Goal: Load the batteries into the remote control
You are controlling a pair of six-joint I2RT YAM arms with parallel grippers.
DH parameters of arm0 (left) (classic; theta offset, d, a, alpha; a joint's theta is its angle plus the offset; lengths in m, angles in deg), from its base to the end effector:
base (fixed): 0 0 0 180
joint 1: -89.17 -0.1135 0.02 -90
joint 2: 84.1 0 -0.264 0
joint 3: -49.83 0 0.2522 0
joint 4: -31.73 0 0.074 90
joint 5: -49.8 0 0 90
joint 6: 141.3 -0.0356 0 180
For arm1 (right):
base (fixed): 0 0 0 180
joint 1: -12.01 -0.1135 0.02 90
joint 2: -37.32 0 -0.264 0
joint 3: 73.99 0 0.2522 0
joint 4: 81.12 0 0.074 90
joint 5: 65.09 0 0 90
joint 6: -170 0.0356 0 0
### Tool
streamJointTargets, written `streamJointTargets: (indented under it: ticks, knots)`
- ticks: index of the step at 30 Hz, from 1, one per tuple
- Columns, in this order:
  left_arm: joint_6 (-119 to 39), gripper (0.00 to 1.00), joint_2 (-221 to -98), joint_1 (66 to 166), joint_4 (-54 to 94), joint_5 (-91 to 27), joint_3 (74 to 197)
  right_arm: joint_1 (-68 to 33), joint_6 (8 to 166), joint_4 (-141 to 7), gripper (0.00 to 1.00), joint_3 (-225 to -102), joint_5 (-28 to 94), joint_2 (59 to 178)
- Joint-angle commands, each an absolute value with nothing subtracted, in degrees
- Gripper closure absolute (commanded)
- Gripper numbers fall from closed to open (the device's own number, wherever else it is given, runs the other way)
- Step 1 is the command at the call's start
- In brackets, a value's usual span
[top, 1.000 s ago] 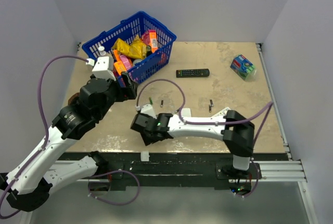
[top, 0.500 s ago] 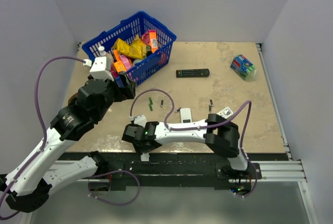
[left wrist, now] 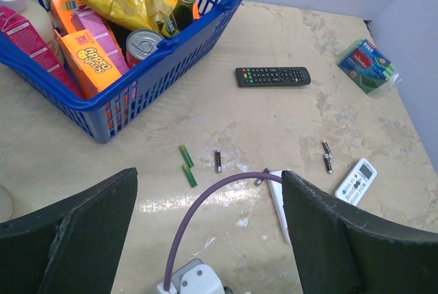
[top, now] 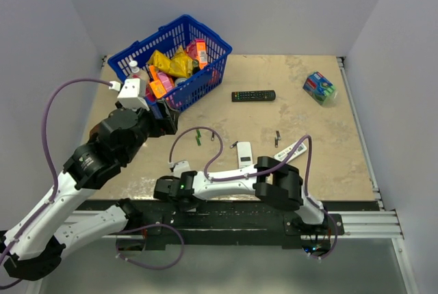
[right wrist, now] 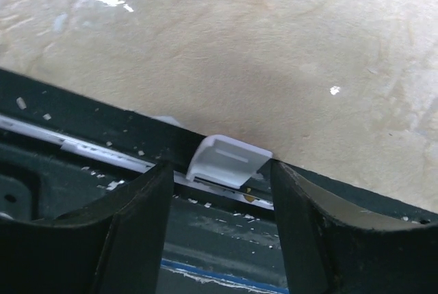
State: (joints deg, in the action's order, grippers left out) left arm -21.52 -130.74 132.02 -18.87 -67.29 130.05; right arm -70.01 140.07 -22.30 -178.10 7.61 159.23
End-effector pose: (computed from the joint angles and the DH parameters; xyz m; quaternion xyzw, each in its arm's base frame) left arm 0.1209 -0.0901 0.4140 -0.0494 0.7924 -0.1907 0.5774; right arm 0.0694 0.4191 0.1554 -0.1697 0.9673 0.0604 0.1787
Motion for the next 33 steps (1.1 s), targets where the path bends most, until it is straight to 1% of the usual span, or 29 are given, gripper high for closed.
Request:
streamJointTargets:
  ticks: [1, 5, 8, 9, 10, 13, 16, 20, 22, 23, 25, 26, 28, 29, 30, 33]
  knots:
    - [-23.4, 0.10, -130.3, 133.5, -16.0, -67.6, 129.5, -70.3, 145.6, -19.2, 0.41, -180.2, 1.9, 159.3]
    - [-24.0, 0.10, -130.2, 134.2, -15.7, -68.4, 129.6, -70.3, 147.1, -18.9, 0.46, -180.3, 1.2, 160.4]
    - [-24.2, 0.10, -130.2, 134.3, -15.8, -68.9, 129.9, -70.3, 147.1, -19.2, 0.55, -180.5, 0.7, 160.5]
    - [-24.2, 0.10, -130.2, 134.3, -15.8, -68.9, 129.9, -70.3, 147.2, -18.8, 0.60, -180.7, 0.2, 160.3]
    - [-24.2, 0.10, -130.2, 134.3, -15.9, -69.0, 129.9, -70.3, 147.2, -18.7, 0.61, -180.7, 0.0, 159.9]
    - [-24.3, 0.10, -130.1, 134.3, -15.9, -69.4, 130.0, -70.2, 147.1, -17.7, 0.71, -180.8, -1.5, 157.4]
    - [-24.2, 0.10, -130.2, 134.3, -15.9, -69.6, 130.2, -69.1, 146.4, -16.3, 0.76, -180.6, -2.9, 154.0]
    - [-23.5, 0.10, -130.1, 134.2, -16.0, -69.9, 130.3, -64.9, 143.6, -16.2, 0.76, -177.9, -4.7, 149.4]
    - [-23.3, 0.10, -129.9, 134.2, -16.0, -69.9, 130.3, -62.8, 141.2, -19.2, 0.76, -174.3, -4.2, 146.1]
    - [-23.1, 0.10, -129.7, 134.2, -16.0, -69.8, 130.2, -60.2, 136.9, -20.8, 0.76, -173.0, -3.2, 144.9]
    - [-23.0, 0.10, -129.6, 134.2, -16.0, -69.6, 130.1, -57.4, 133.2, -23.8, 0.76, -170.5, -1.6, 143.1]
    - [-22.6, 0.10, -129.4, 134.2, -16.0, -69.5, 129.9, -55.3, 127.4, -24.5, 0.75, -170.2, -1.1, 143.0]
    - [-22.2, 0.10, -129.0, 134.2, -16.0, -69.2, 129.8, -53.7, 122.2, -25.4, 0.73, -170.5, -0.3, 143.7]
    - [-21.9, 0.10, -129.0, 134.3, -16.0, -69.1, 129.7, -52.7, 116.3, -25.9, 0.72, -170.8, 1.7, 144.2]
    - [-21.6, 0.10, -128.8, 134.2, -16.1, -69.0, 129.7, -52.3, 114.1, -25.6, 0.69, -171.6, 2.4, 145.1]
    - [-21.1, 0.10, -128.9, 134.2, -16.2, -68.5, 129.6, -51.3, 106.6, -25.9, 0.65, -172.0, 6.0, 148.4]
